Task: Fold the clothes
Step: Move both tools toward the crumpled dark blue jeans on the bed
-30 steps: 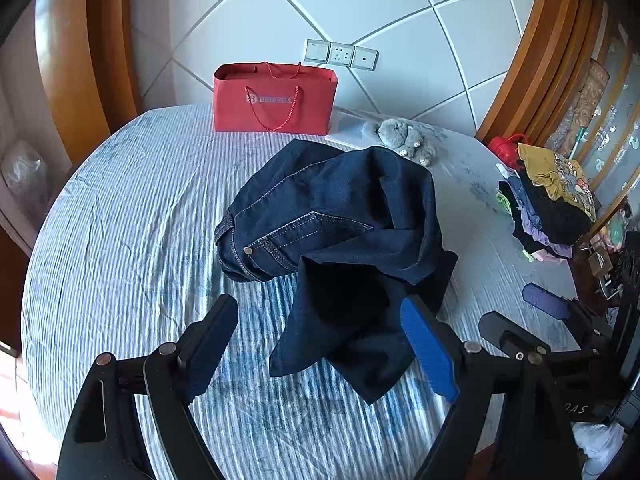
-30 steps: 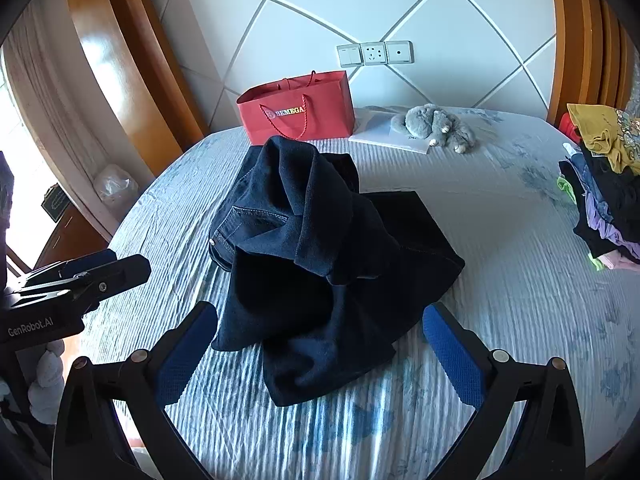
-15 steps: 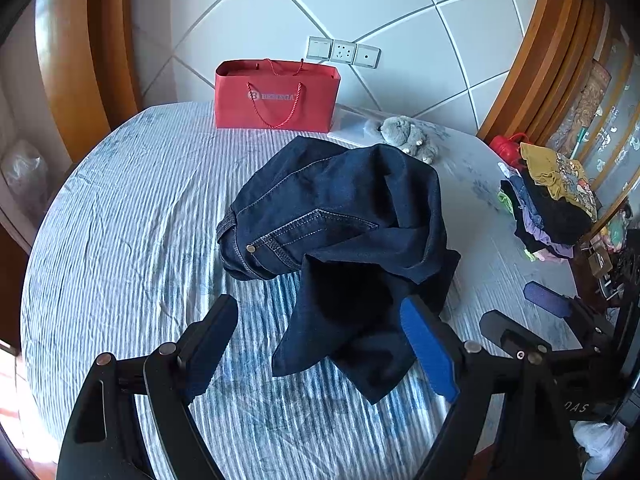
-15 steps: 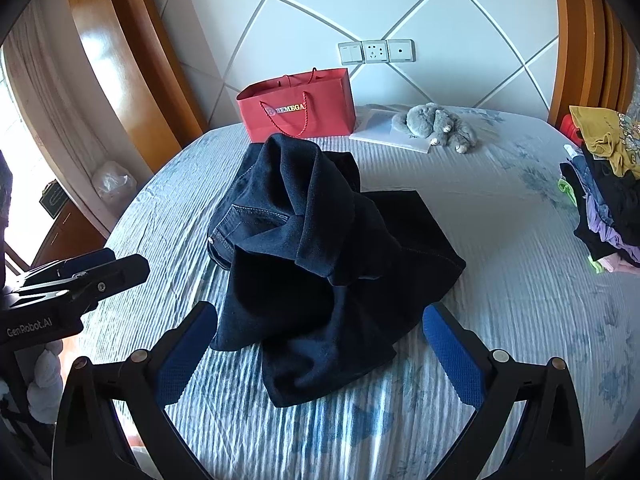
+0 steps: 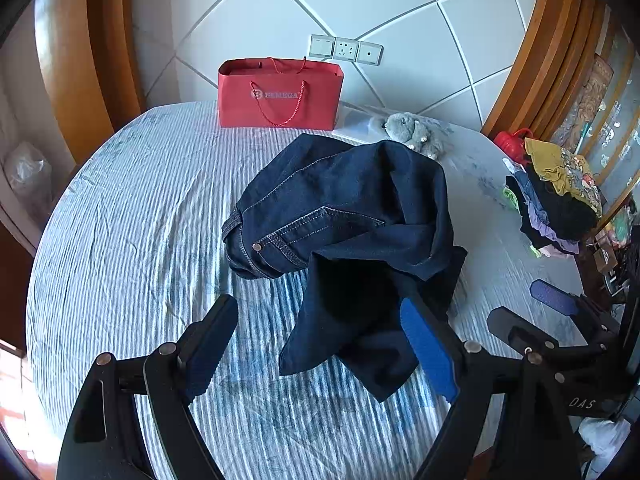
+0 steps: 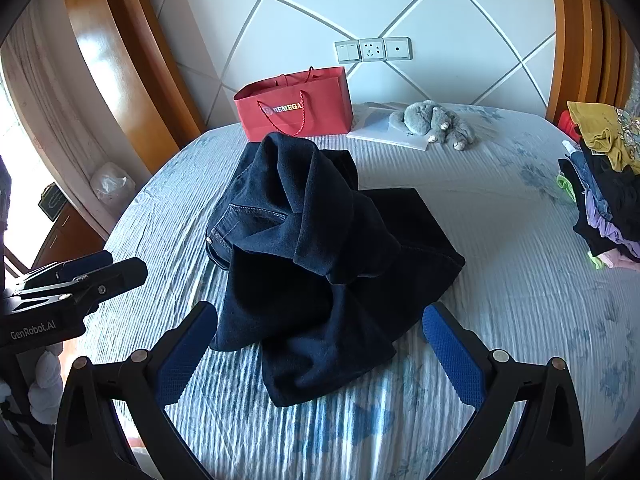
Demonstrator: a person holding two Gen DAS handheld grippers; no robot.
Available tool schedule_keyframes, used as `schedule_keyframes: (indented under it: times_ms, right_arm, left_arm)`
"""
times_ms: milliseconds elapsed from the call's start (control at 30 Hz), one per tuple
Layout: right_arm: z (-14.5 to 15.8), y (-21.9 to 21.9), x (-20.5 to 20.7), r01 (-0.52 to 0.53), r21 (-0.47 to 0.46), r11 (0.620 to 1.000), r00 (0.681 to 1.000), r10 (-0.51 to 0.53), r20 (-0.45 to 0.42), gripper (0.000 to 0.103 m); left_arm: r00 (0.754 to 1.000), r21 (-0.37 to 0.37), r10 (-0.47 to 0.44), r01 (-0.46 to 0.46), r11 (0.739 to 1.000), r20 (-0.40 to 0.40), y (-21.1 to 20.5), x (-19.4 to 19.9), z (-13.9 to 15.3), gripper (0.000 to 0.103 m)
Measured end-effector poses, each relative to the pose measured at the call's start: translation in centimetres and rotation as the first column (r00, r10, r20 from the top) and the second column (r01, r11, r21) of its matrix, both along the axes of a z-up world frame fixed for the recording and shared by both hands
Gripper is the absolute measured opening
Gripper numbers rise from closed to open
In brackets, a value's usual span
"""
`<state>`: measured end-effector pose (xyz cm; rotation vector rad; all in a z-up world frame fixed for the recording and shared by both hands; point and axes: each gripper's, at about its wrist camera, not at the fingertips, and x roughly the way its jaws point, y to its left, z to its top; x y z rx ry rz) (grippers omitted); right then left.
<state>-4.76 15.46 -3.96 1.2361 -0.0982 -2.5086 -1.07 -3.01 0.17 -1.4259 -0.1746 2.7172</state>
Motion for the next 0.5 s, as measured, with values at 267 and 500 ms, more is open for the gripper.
schedule_keyframes:
  times_ms: [267,500]
  right_arm:
    - [-0.3,0.2,-0.3,0.006,-0.002,1.000,1.000,-0.006,0.012,0.103]
    - [-0.8,0.2,-0.9,0.007,0.000,1.000,1.000,-0.007,0.026,0.103]
  left_arm:
    - [1.000,-0.007,-0.005,0.005,1.000,0.011,0.1,-0.4,-0.4,0.084]
    - [0.999,-0.010,0.008,-0.008,1.000,0.037,-0.8,-1.5,-1.3,0.084]
